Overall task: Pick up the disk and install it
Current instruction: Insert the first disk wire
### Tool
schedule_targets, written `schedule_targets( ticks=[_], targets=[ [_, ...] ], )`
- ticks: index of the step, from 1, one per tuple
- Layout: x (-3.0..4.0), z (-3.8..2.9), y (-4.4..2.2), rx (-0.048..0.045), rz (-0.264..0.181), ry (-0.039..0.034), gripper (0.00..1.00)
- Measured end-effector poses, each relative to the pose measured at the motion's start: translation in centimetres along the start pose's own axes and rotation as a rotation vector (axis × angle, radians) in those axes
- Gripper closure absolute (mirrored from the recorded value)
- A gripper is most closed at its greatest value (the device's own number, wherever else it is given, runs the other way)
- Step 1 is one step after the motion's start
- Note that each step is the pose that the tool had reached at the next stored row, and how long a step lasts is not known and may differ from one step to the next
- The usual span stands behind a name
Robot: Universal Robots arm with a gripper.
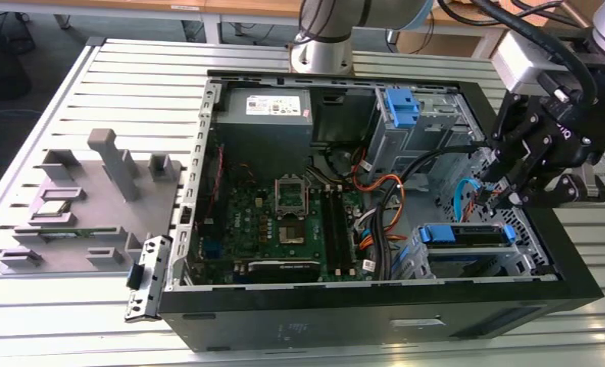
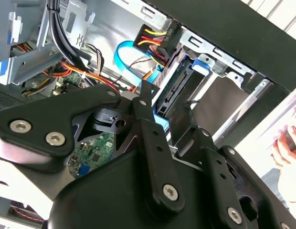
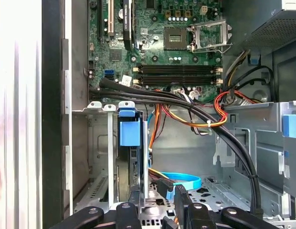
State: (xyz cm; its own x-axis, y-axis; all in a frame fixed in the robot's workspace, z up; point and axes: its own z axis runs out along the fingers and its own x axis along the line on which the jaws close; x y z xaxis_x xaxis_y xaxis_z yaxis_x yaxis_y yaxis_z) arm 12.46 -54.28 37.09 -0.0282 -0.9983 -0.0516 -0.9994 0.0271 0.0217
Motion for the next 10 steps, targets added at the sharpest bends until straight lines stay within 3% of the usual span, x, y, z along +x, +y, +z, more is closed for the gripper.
schedule_targets(
  ticks=[10],
  targets=[
    [-0.43, 0.33, 0.00, -0.0005, 0.000, -0.0001, 0.58]
  ],
)
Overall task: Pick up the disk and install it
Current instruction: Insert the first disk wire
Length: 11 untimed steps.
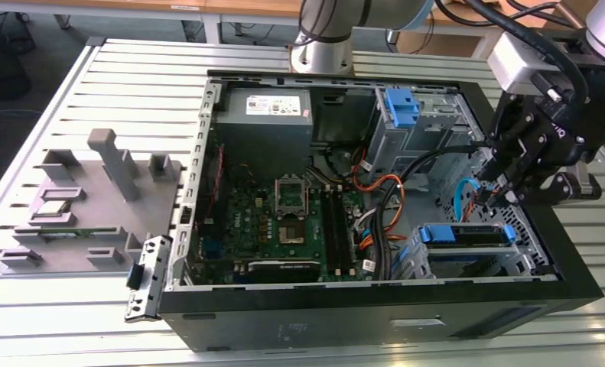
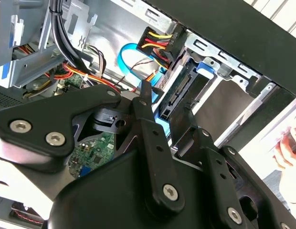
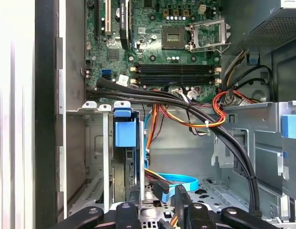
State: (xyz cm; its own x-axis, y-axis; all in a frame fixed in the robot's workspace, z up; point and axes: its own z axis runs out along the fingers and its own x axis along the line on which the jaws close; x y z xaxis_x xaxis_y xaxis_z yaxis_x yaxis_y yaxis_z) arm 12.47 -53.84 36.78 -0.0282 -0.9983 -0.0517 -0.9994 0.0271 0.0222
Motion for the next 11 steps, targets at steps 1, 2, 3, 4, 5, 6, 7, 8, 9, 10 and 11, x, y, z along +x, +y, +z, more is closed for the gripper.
schedule_targets(
  ticks=[1, 2, 3, 4, 5, 6, 7, 8, 9, 10, 11],
  targets=[
    [-0.05, 0.03, 0.00, 0.0000, 0.000, 0.0000, 0.58],
    [-0.12, 0.06, -0.02, 0.0000, 0.000, 0.0001, 0.58],
    [-0.17, 0.09, -0.03, 0.0000, 0.000, 0.0001, 0.58],
    [-0.21, 0.13, -0.06, 0.0000, 0.000, 0.0000, 0.58],
    [-0.23, 0.17, -0.10, -0.0001, 0.000, -0.0002, 0.58],
    [-0.24, 0.19, -0.13, -0.0001, 0.000, -0.0001, 0.58],
    [-0.25, 0.24, -0.18, -0.0002, 0.000, 0.0001, 0.58],
    [-0.26, 0.31, -0.22, -0.0004, 0.000, 0.0000, 0.58],
    [-0.25, 0.39, -0.24, -0.0006, 0.000, 0.0000, 0.58],
    [-0.25, 0.49, -0.26, -0.0008, 0.000, 0.0000, 0.58],
    [-0.25, 0.57, -0.26, -0.0009, 0.000, 0.0000, 0.58]
  ],
)
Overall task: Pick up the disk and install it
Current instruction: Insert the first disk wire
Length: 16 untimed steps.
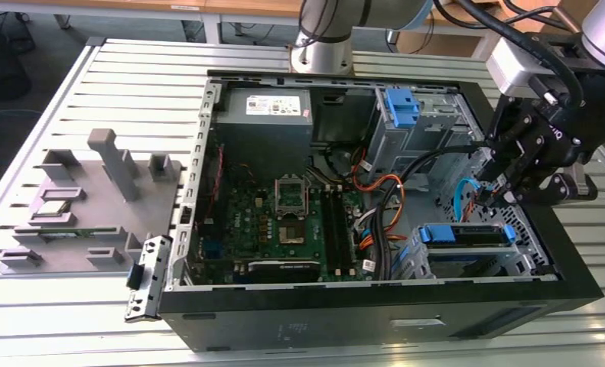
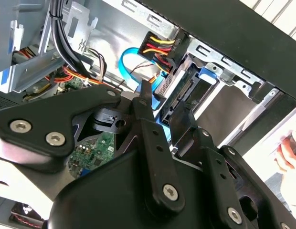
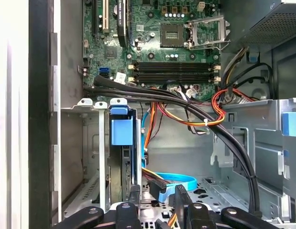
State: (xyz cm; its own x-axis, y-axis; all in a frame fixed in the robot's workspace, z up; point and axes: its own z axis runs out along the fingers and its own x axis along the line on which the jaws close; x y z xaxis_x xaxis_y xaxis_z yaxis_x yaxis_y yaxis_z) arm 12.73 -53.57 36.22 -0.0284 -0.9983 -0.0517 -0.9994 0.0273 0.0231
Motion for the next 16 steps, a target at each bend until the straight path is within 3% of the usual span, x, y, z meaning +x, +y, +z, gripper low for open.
schedule_targets(
  ticks=[8, 16],
  targets=[
    [0.01, 0.15, -0.01, -0.0001, 0.000, 0.0019, 0.58],
    [0.03, 0.27, 0.17, 0.0003, 0.000, 0.0130, 0.58]
  ],
)
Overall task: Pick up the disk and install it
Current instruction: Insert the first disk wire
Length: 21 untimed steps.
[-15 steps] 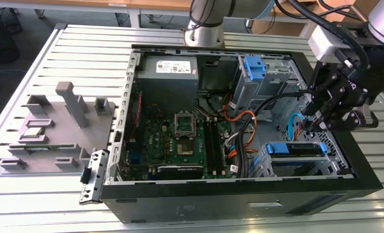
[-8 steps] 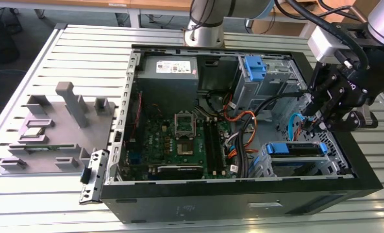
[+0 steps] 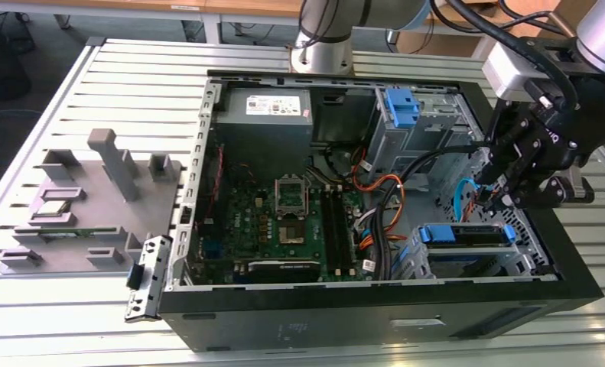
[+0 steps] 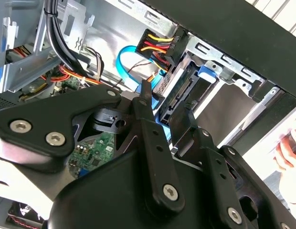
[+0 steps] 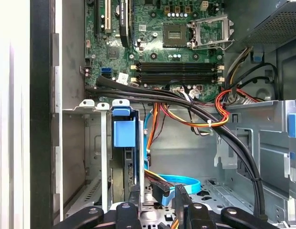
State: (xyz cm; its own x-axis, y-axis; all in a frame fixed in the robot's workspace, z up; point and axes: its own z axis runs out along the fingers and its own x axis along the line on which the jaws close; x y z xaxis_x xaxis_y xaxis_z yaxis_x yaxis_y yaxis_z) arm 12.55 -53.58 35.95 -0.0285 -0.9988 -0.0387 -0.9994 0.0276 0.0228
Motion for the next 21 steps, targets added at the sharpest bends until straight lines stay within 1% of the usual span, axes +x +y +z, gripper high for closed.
schedule_targets(
  ticks=[4, 14, 15, 16, 17, 19, 20, 21],
  targets=[
    [0.00, 0.04, 0.02, 0.0000, 0.000, 0.0022, 0.58],
    [0.00, 0.06, 0.02, 0.0000, 0.000, 0.0024, 0.58],
    [0.00, 0.06, 0.02, 0.0001, 0.000, 0.0024, 0.59],
    [0.00, 0.06, 0.02, 0.0000, 0.000, 0.0023, 0.65],
    [0.00, 0.06, 0.02, 0.0001, 0.000, 0.0024, 0.65],
    [0.00, 0.06, 0.02, 0.0000, 0.000, 0.0024, 0.77],
    [0.00, 0.06, 0.02, 0.0000, 0.000, 0.0024, 0.77],
    [0.00, 0.06, 0.02, 0.0000, 0.000, 0.0024, 0.83]
  ],
)
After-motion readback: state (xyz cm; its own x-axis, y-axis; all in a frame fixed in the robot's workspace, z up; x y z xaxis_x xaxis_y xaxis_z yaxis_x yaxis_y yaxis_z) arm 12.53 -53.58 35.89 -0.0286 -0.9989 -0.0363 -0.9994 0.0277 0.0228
